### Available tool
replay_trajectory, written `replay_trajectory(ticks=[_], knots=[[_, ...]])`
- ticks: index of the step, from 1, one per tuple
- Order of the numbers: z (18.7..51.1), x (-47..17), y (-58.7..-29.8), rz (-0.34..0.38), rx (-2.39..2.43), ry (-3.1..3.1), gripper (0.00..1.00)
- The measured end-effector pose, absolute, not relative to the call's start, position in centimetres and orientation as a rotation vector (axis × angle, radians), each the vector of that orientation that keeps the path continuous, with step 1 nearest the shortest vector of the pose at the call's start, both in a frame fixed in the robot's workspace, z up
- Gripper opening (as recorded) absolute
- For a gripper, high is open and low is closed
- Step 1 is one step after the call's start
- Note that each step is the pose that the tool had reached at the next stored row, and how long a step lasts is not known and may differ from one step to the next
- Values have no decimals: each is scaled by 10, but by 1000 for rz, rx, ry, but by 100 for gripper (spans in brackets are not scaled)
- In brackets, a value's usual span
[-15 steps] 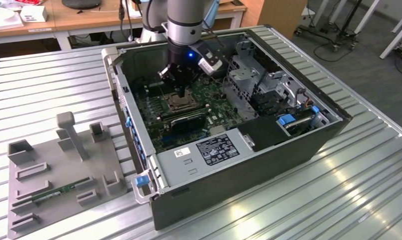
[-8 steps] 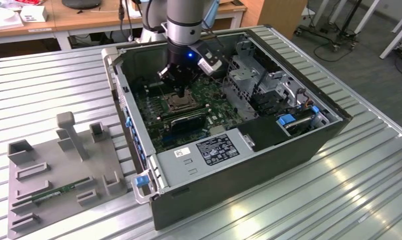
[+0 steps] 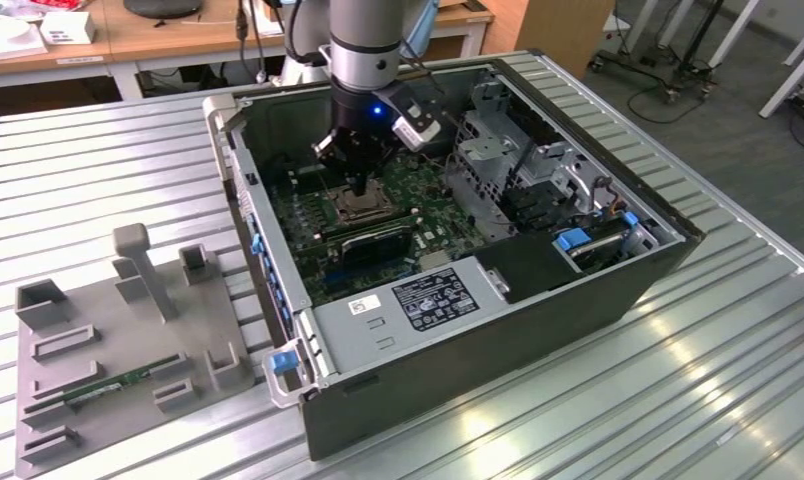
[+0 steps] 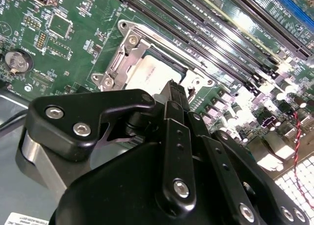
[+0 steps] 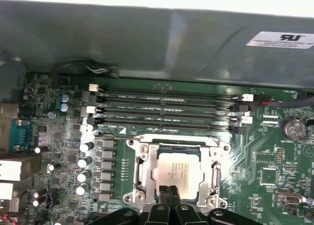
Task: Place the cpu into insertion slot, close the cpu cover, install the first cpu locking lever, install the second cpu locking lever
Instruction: 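Install the first cpu locking lever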
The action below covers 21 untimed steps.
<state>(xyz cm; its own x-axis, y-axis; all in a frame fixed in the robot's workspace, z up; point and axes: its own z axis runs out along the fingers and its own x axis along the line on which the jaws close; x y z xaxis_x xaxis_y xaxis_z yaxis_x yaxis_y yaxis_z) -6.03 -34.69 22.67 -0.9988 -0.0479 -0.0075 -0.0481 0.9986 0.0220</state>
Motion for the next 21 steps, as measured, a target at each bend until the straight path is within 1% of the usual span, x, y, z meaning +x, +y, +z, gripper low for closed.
replay_trajectory(ticks=[14, 21], knots=[[227, -65, -347, 35, -75, 3134, 11], [234, -65, -347, 35, -75, 3134, 11]])
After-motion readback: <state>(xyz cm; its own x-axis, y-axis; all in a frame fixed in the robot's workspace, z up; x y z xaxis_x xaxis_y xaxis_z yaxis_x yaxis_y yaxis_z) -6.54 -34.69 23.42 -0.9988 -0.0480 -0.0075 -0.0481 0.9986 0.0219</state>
